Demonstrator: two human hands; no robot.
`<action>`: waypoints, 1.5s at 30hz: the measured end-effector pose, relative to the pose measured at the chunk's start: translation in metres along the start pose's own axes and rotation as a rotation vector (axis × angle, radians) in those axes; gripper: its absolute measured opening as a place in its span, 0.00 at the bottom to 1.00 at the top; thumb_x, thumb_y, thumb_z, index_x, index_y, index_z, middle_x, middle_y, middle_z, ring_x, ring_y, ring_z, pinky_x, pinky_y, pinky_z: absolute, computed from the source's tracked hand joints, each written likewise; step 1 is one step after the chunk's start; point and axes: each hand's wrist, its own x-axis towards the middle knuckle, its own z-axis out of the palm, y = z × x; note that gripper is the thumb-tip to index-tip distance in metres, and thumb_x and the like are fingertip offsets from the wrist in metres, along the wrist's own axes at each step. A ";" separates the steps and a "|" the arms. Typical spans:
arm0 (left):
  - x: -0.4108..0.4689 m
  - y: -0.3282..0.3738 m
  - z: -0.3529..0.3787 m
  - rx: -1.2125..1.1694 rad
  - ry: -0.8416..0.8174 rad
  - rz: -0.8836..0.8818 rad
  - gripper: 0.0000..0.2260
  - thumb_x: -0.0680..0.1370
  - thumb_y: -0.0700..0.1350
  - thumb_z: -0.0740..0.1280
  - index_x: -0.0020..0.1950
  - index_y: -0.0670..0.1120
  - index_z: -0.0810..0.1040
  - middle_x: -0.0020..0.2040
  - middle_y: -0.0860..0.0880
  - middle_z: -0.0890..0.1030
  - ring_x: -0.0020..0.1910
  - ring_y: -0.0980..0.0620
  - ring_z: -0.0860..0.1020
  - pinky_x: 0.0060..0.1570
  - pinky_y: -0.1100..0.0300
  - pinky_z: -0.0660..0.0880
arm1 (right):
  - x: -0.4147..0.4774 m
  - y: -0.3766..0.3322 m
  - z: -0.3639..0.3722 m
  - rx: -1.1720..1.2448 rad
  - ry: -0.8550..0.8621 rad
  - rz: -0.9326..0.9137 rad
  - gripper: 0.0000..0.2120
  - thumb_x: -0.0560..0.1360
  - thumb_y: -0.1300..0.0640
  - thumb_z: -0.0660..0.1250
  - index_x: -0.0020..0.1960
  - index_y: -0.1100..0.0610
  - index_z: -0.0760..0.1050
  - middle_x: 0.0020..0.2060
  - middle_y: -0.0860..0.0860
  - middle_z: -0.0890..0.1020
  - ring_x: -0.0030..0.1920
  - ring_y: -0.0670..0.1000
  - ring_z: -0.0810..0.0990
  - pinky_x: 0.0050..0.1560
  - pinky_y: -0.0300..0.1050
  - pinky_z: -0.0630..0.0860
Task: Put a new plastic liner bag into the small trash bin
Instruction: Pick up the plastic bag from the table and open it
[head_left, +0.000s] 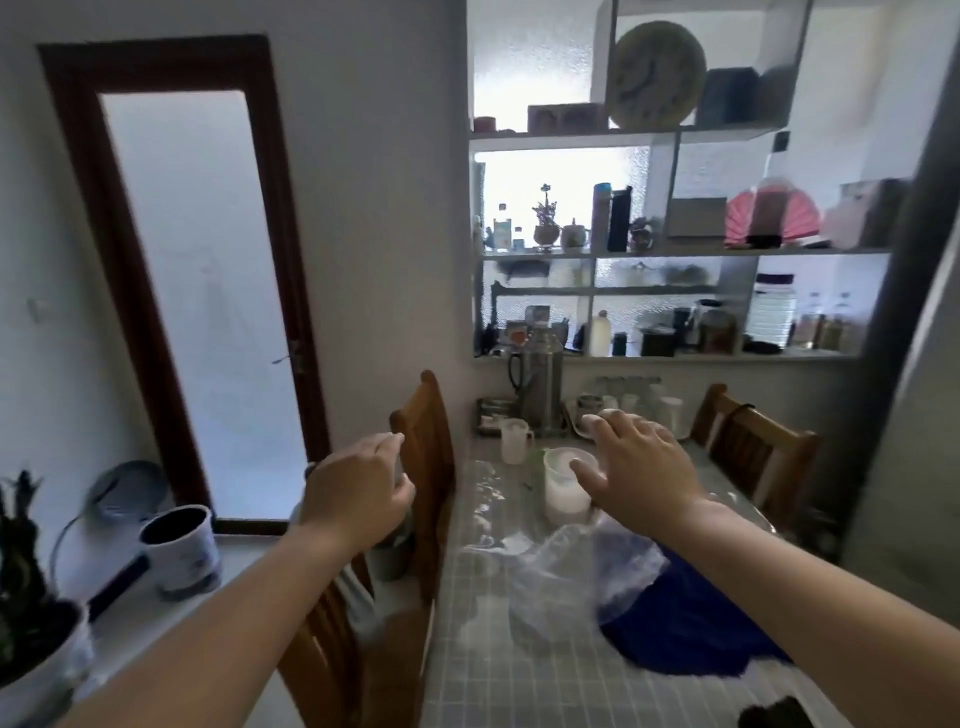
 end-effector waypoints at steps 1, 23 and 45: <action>0.005 0.001 0.011 -0.004 -0.007 0.013 0.24 0.75 0.52 0.62 0.70 0.48 0.68 0.69 0.49 0.73 0.64 0.49 0.73 0.58 0.56 0.72 | -0.001 0.007 0.001 -0.013 -0.008 0.014 0.26 0.76 0.40 0.57 0.69 0.54 0.64 0.66 0.52 0.72 0.66 0.54 0.70 0.66 0.51 0.64; 0.162 0.013 0.322 -0.144 -0.572 0.489 0.22 0.75 0.55 0.60 0.68 0.49 0.66 0.64 0.50 0.74 0.56 0.48 0.76 0.43 0.55 0.75 | 0.020 0.021 0.260 -0.004 -0.438 0.530 0.28 0.76 0.40 0.56 0.70 0.56 0.64 0.66 0.53 0.72 0.64 0.54 0.70 0.63 0.49 0.69; 0.105 0.001 0.381 -0.547 -0.724 0.458 0.10 0.80 0.51 0.56 0.49 0.52 0.76 0.49 0.53 0.78 0.42 0.55 0.76 0.42 0.55 0.76 | -0.022 -0.017 0.317 0.051 -0.432 0.537 0.06 0.76 0.57 0.60 0.48 0.54 0.76 0.47 0.49 0.79 0.50 0.52 0.75 0.52 0.45 0.66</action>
